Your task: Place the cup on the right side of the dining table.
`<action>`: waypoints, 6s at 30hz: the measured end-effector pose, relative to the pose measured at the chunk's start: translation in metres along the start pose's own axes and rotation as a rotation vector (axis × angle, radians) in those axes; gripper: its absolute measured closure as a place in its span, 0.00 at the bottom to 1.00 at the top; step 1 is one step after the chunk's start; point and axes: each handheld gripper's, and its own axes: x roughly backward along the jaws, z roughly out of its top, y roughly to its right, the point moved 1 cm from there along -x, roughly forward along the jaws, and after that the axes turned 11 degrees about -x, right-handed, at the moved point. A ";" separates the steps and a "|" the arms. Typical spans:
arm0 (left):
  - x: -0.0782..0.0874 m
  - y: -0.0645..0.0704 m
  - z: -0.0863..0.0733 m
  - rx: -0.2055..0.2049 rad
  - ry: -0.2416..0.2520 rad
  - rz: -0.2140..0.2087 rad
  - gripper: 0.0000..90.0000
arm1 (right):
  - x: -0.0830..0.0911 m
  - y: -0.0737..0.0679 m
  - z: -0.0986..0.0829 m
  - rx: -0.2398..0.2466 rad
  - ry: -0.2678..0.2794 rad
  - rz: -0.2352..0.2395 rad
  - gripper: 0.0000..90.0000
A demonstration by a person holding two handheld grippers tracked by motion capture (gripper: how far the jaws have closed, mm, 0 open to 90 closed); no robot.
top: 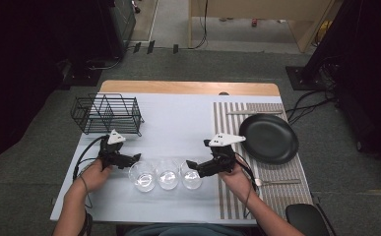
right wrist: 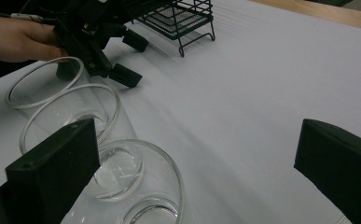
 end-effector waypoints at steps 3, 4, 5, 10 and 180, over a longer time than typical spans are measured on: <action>0.000 0.000 0.000 0.000 0.001 0.000 0.00 | 0.000 -0.003 -0.002 0.014 -0.001 -0.012 0.00; 0.000 0.000 0.000 0.000 0.000 0.000 0.00 | 0.000 -0.003 -0.003 0.017 0.000 -0.011 0.00; 0.000 0.000 0.000 0.000 0.000 0.000 0.00 | -0.001 -0.004 -0.003 0.019 -0.003 -0.009 0.00; 0.000 0.000 0.000 0.001 0.000 0.000 0.00 | -0.003 -0.007 -0.006 0.034 -0.011 0.000 0.00; 0.000 0.000 0.000 0.000 0.002 0.001 0.00 | -0.017 -0.010 -0.030 0.180 -0.076 0.003 0.22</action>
